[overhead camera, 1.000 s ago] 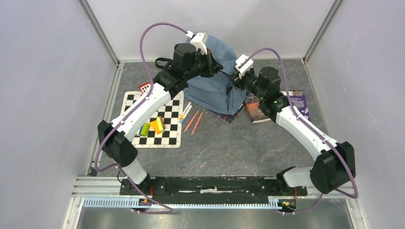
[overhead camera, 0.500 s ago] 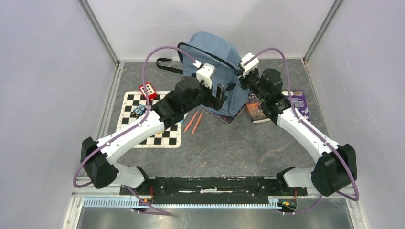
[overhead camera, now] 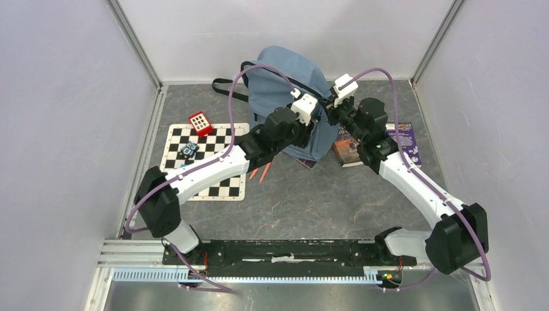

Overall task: Pack the student bag
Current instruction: Unzip the student bag at the center of the board.

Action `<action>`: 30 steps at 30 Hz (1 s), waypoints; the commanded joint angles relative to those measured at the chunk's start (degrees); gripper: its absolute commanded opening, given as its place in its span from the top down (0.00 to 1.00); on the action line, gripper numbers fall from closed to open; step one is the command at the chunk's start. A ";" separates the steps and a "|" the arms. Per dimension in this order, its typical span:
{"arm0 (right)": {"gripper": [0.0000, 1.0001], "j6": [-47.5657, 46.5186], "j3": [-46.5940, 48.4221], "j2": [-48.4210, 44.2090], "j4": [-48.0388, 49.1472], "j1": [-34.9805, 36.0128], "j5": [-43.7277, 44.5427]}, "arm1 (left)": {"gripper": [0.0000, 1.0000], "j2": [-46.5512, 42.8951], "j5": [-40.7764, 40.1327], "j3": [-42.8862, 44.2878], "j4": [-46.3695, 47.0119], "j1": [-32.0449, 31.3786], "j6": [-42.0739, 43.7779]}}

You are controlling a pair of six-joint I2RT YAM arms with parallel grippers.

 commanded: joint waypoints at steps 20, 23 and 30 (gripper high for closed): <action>1.00 4.19 -0.71 -3.47 6.27 -0.16 -0.94 | 0.82 9.15 -4.80 7.88 4.94 0.05 1.75; 1.00 4.15 -1.04 -3.50 6.24 -0.16 -0.93 | 0.92 8.06 -4.71 7.33 4.84 0.06 1.53; 1.00 3.80 -1.71 -3.20 6.25 -0.10 -0.66 | 0.98 4.36 -2.08 5.51 4.21 0.05 -1.75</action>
